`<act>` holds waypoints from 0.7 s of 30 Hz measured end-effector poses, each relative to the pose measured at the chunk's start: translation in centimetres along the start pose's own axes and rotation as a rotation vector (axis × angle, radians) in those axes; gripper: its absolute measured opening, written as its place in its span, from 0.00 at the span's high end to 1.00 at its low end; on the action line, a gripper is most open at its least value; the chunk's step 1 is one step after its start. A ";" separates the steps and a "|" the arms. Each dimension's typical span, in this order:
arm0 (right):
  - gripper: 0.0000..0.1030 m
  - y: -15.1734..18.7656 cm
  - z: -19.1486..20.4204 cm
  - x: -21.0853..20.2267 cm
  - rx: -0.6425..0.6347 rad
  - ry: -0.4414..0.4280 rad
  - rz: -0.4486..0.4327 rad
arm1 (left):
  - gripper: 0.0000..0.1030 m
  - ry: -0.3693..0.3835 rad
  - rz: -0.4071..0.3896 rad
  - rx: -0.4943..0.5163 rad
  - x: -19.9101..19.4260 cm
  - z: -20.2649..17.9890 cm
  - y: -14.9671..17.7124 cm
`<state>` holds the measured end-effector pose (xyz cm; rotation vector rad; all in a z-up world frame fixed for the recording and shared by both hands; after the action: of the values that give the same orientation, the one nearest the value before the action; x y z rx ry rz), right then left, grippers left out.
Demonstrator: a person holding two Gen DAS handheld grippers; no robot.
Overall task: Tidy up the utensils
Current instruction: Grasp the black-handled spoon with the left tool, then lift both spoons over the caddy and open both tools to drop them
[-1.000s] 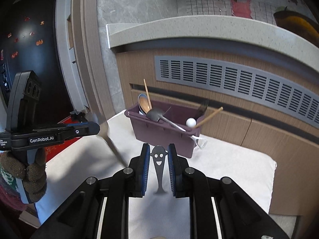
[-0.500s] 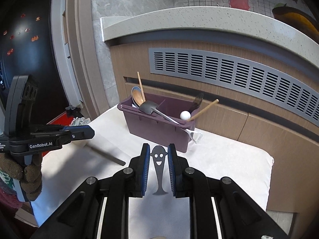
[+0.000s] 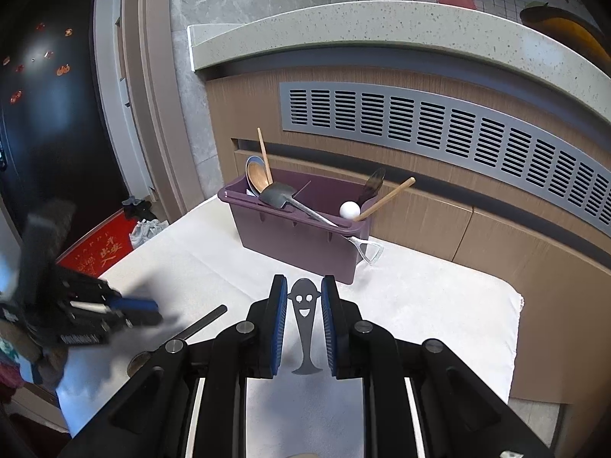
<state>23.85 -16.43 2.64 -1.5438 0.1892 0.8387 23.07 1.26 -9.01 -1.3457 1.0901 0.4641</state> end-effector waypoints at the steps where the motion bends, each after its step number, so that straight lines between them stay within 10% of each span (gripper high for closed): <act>1: 0.85 0.0 0.1 0.0 0.000 0.001 0.000 | 0.86 -0.007 0.027 0.013 1.0 -0.2 0.0; 8: 0.85 0.2 0.6 -0.5 -0.019 -0.001 0.000 | 0.82 -0.160 0.146 0.166 5.2 -1.3 -0.6; 13: 0.85 0.2 0.4 -0.5 -0.019 -0.002 -0.004 | 0.81 -0.132 0.171 0.132 5.6 -1.0 -0.7; 21: 0.85 -0.1 0.5 -0.5 0.002 0.009 -0.029 | 0.88 -0.100 -0.016 0.033 3.4 -0.5 -1.5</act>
<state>23.36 -16.17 3.04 -1.5448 0.1739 0.8082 25.67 -0.62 -10.93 -1.2877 1.0004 0.4939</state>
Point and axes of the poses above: each gripper's, at about its wrist camera, not at the fingertips, and x roughly the way its jaws point, z to its left, y to its underside, the point moved 7 cm from there along x, roughly the way its jaws point, and after that the axes turned 3 degrees about -y, right-handed, at the moved point
